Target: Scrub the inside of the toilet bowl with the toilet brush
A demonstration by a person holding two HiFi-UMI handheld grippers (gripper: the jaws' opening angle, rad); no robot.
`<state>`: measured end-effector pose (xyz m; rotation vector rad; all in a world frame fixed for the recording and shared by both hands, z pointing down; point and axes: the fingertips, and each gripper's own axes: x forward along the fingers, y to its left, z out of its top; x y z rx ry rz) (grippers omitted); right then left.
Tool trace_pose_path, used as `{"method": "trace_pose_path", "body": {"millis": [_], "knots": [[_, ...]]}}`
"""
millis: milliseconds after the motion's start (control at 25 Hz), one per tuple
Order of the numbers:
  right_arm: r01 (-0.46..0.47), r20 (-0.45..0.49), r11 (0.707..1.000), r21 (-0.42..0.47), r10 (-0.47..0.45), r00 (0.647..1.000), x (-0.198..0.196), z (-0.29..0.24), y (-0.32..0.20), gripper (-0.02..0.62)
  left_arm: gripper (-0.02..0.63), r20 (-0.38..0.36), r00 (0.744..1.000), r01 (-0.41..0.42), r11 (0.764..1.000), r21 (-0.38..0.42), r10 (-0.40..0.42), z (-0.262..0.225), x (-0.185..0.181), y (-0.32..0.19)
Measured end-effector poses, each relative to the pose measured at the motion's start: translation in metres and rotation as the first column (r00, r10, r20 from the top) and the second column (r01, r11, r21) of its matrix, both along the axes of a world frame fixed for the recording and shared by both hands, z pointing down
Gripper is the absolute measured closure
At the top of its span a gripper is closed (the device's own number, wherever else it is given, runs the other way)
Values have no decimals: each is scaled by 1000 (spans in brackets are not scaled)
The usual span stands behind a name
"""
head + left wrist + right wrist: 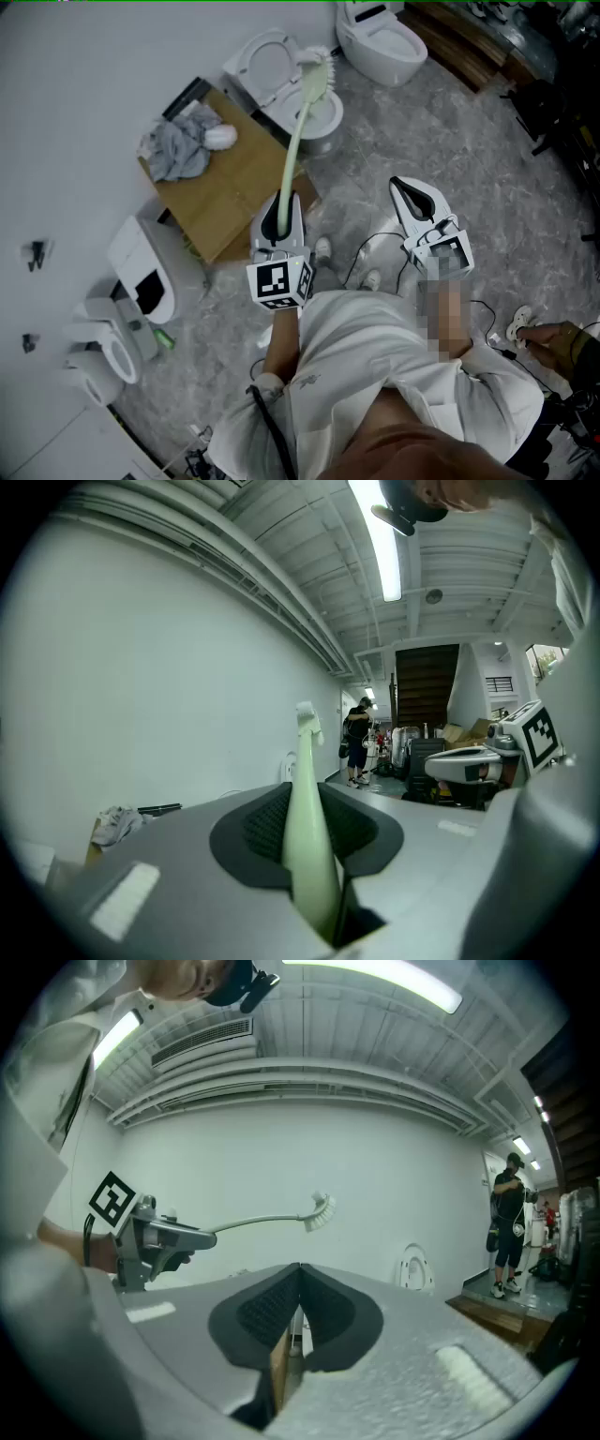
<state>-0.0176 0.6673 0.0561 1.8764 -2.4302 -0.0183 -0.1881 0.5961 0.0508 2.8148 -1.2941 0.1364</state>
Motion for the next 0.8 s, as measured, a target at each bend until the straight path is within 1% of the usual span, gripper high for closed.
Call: {"method": "trace_pose_path", "body": {"millis": [120,360,520,800], "knots": [[-5,25,1000,13,5,1000,6,-1,2,591,505,19,1000,-7,1000,0,7,0,6,2],[-13,27,1000,6,13,1000,13,7,-14,591,505,32,999,-22,1000,7,22,8,14,-10],[-28,9,1000,-3,28,1000,18,12,-45,591,505,22,999,-42,999,20,41,13,21,-41],[-63,-8,997,-32,63,998,24,16,-120,591,505,13,997,-80,997,12,80,15,30,-118]]}}
